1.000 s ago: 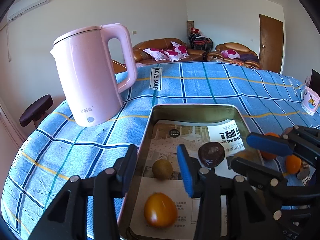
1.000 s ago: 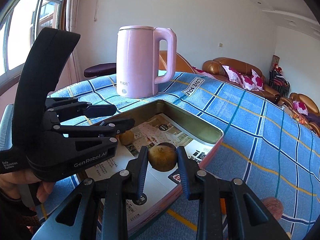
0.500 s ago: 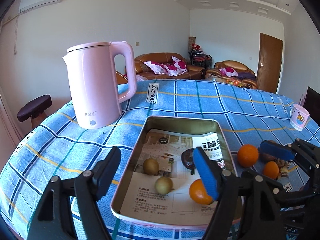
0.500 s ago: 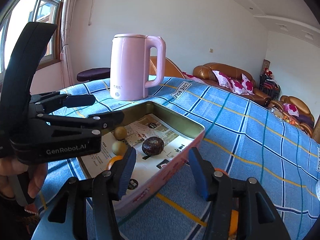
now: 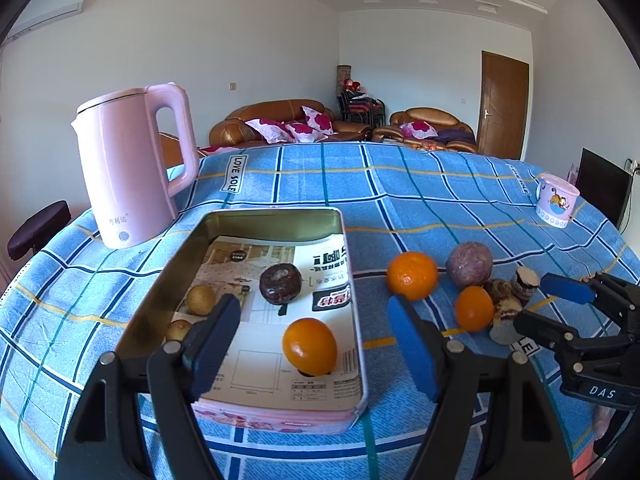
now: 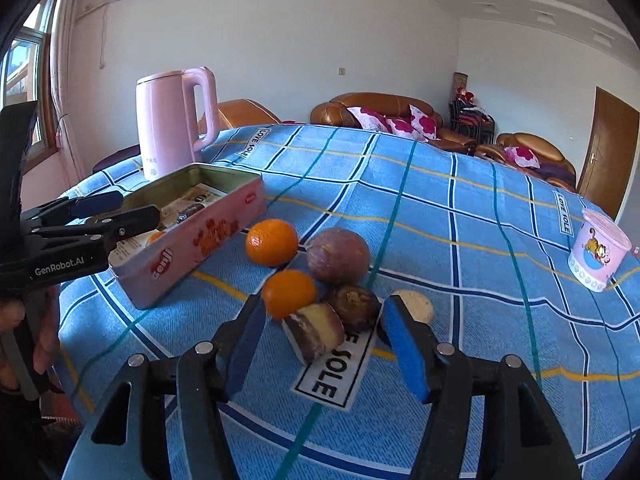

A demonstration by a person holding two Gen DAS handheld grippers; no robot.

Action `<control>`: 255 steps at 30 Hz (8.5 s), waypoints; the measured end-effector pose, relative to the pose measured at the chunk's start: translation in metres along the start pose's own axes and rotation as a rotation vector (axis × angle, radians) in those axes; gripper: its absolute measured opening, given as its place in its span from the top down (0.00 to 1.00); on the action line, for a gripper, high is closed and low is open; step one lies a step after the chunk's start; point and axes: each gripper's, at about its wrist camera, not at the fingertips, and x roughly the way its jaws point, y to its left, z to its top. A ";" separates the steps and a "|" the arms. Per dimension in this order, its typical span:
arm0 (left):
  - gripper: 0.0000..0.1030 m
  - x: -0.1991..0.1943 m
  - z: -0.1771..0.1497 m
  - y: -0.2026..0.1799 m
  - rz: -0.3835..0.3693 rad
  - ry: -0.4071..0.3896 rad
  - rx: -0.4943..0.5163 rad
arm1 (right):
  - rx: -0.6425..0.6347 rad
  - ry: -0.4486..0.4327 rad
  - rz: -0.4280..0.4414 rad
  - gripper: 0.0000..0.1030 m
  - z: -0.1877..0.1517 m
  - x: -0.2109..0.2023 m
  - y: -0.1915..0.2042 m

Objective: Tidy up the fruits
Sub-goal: 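Grasp an orange with the left tool while the right tool grasps the cut brown fruit, then lift the orange with the left tool while the right tool carries the cut fruit toward the tin, then lower the orange into the tin and open the left tool while the right tool releases the cut fruit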

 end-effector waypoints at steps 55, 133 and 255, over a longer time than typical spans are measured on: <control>0.66 0.058 0.004 -0.108 -0.268 0.258 0.129 | 0.115 -0.081 -0.100 0.60 -0.017 -0.020 -0.047; 0.66 -0.002 0.003 -0.083 -0.226 -0.091 0.061 | 0.019 -0.322 -0.108 0.60 -0.030 -0.057 -0.031; 0.24 -0.001 0.014 0.076 0.061 0.011 -0.045 | -0.201 -0.117 0.185 0.34 0.068 0.058 0.104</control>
